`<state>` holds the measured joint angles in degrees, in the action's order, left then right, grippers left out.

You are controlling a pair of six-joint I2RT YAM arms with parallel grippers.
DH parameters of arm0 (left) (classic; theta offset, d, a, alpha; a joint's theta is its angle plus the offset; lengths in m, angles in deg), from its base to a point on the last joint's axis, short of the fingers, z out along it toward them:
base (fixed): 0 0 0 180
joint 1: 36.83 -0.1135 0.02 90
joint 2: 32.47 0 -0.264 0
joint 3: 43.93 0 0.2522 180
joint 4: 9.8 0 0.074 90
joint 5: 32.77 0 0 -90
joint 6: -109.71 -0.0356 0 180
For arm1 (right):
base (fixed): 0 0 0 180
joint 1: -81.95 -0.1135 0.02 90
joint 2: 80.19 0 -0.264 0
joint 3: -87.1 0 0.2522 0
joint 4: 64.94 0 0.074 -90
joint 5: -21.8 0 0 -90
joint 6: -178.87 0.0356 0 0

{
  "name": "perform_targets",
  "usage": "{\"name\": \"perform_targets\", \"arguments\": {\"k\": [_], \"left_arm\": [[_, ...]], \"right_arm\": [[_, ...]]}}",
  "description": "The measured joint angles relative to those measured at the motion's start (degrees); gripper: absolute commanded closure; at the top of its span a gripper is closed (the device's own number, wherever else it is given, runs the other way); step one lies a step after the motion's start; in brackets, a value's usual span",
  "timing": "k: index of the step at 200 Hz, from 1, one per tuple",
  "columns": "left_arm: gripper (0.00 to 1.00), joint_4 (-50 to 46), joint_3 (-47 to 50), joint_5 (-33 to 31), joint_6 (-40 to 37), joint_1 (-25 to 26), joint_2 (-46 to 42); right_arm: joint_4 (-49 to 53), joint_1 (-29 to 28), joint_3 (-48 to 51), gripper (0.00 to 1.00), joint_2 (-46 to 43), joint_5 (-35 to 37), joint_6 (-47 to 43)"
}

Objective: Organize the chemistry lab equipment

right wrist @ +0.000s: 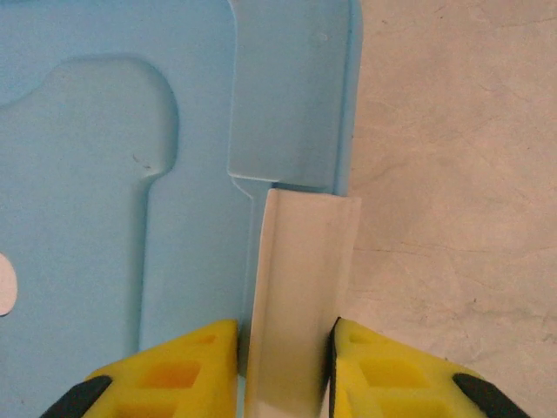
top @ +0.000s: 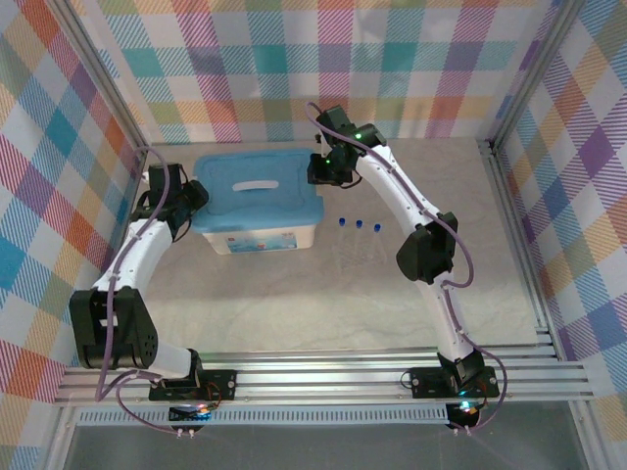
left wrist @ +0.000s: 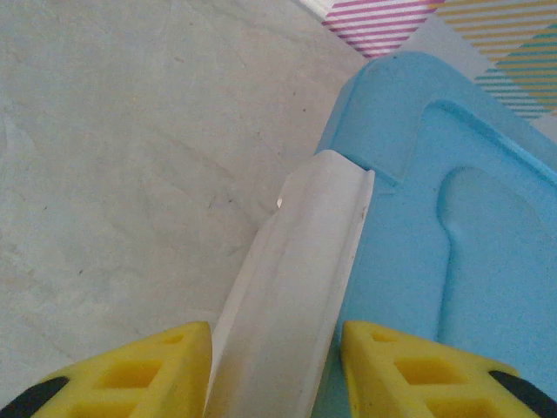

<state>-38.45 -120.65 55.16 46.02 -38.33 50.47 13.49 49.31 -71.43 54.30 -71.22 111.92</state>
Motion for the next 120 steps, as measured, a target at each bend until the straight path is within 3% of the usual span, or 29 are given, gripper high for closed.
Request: {"name": "perform_targets", "arguments": {"k": [120], "left_arm": [[0.56, 5.05, -8.85, 2.64, 1.55, 4.24, 11.08]], "right_arm": [[-2.21, 5.97, 0.0, 0.72, 0.28, -0.17, 0.04]]}}
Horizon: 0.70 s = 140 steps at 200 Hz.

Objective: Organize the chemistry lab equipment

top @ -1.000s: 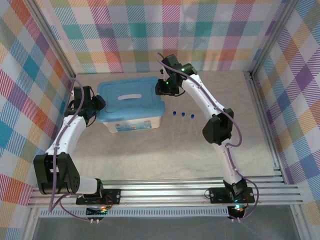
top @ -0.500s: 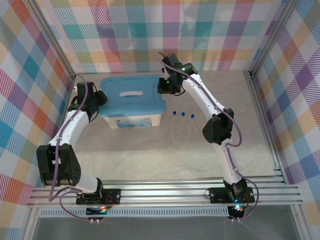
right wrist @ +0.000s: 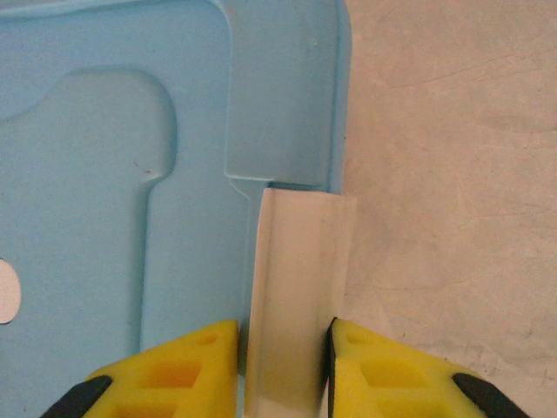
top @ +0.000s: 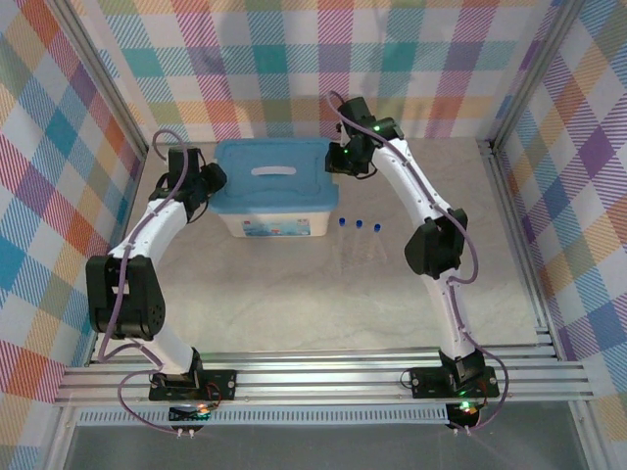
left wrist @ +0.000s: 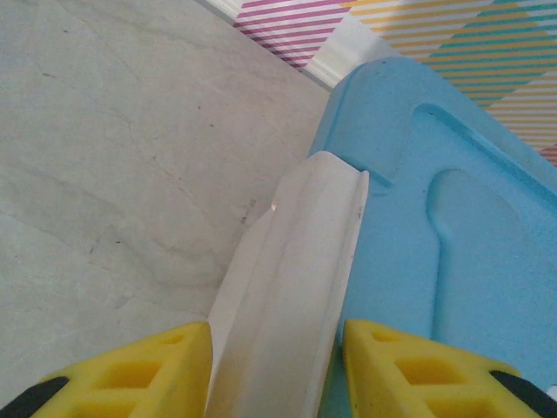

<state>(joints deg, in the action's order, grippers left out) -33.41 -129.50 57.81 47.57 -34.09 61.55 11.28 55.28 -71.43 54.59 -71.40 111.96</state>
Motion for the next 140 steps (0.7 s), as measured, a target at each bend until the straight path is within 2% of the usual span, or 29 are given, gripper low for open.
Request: {"name": "perform_targets", "arguments": {"k": [41, 64, 95, 140], "left_arm": [[0.47, -0.09, -0.26, 0.17, 0.74, 0.2, 0.22], [0.46, -0.37, -0.26, 0.44, 0.83, 0.28, 0.22], [0.44, -0.76, -0.28, 1.11, 1.27, 0.22, -0.04], [0.35, -3.43, 1.22, 5.57, 3.52, -1.57, -3.39]], "right_arm": [[-0.28, 0.26, 0.0, 0.64, 0.17, -0.72, 0.0], [-0.59, 0.24, 0.0, 0.52, 0.24, -1.33, 0.15], [-1.07, 0.26, 0.0, 0.47, 0.26, -2.25, 0.09], [-2.73, 0.46, 0.24, 0.35, 0.17, -4.7, -0.02]]}}
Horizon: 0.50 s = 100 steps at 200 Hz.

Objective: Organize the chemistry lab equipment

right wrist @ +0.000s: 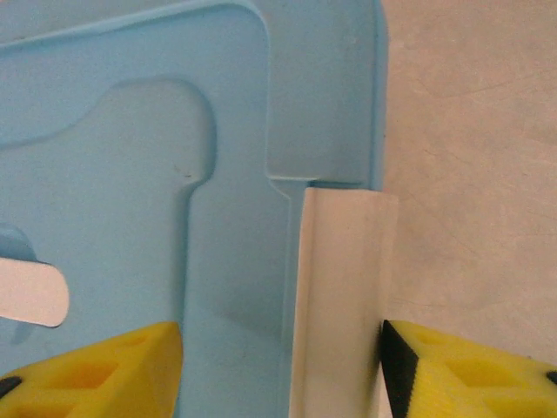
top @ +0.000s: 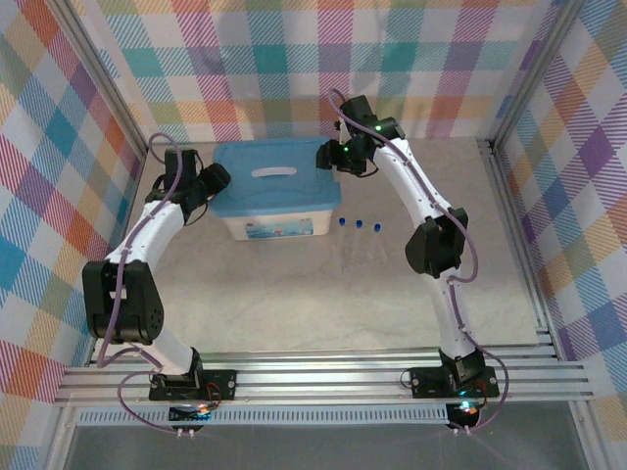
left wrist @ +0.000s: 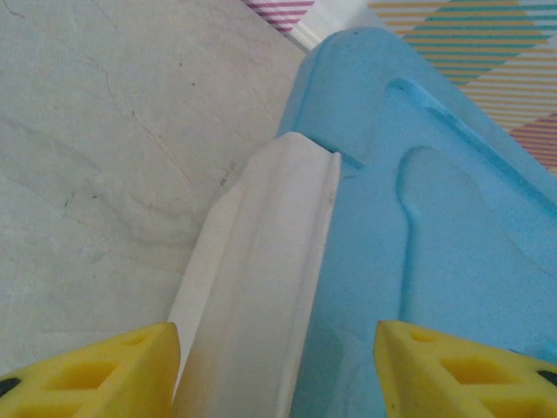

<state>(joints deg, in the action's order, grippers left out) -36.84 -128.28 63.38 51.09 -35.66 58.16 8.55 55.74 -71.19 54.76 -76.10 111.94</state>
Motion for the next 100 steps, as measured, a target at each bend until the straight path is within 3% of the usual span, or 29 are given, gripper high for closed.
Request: {"name": "perform_targets", "arguments": {"k": [63, 100], "left_arm": [[0.32, -3.48, -0.35, 3.67, 0.55, -3.15, -4.52], [0.28, -4.74, 0.2, 3.69, 0.33, -3.63, -6.97]], "right_arm": [[-1.22, 0.02, 3.23, 0.27, -4.52, -2.23, -0.02], [-2.97, 0.17, 9.79, 0.18, -12.0, -1.75, -0.81]]}}
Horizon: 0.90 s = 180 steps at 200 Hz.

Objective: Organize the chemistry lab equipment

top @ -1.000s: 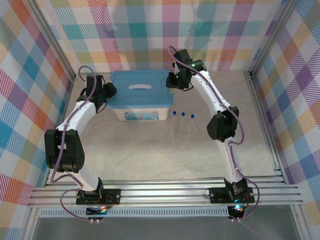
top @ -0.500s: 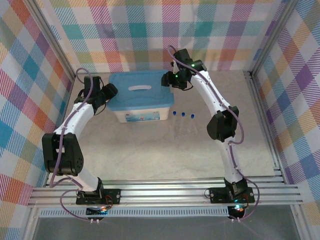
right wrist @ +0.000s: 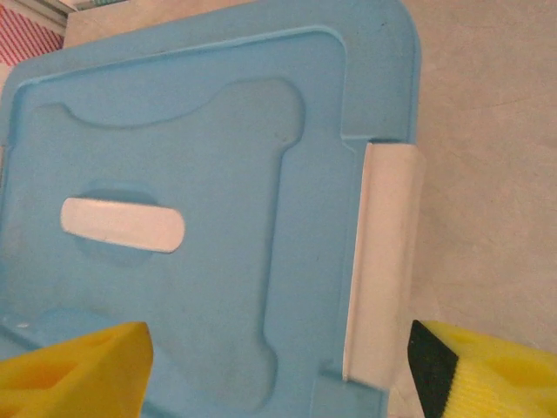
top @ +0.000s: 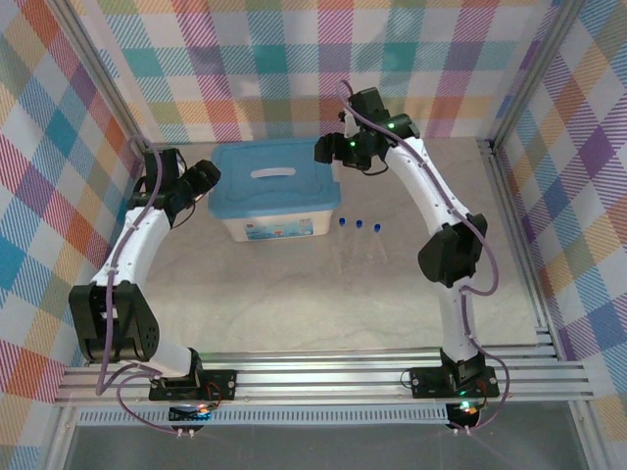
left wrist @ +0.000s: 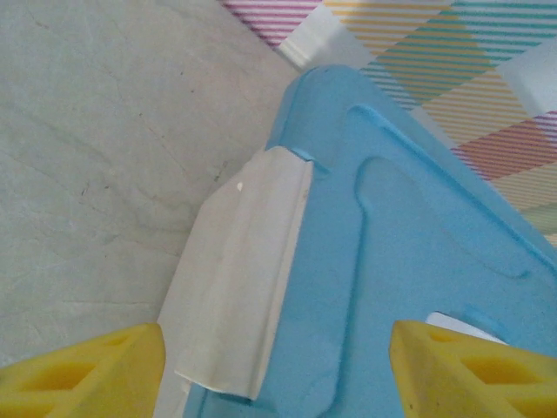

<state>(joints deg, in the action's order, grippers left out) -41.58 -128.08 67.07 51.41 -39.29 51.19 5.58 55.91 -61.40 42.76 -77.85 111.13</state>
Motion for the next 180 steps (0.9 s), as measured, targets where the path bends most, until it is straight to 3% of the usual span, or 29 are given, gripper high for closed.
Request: {"name": "perform_targets", "arguments": {"k": [20, 55, 116, 180], "left_arm": [[0.23, -0.24, 2.21, -0.48, -1.2, 0.0, -4.76], [0.0, -2.1, 5.29, -2.97, -4.92, 0.31, -14.6], [0.0, -4.61, 11.69, -6.8, -15.74, 4.74, -24.52], [0.0, -2.84, 26.14, -15.34, -22.64, 18.8, -31.58]], "right_arm": [[-1.95, 0.5, 6.58, 0.13, -5.9, 1.07, -1.09], [-6.58, 2.99, 20.72, 0.07, -17.94, 2.71, -2.86], [-12.98, 7.41, 41.83, 0.01, -33.55, 12.85, -6.8], [-23.58, 14.34, 66.86, 0.01, -47.95, 19.47, -7.1]]}}
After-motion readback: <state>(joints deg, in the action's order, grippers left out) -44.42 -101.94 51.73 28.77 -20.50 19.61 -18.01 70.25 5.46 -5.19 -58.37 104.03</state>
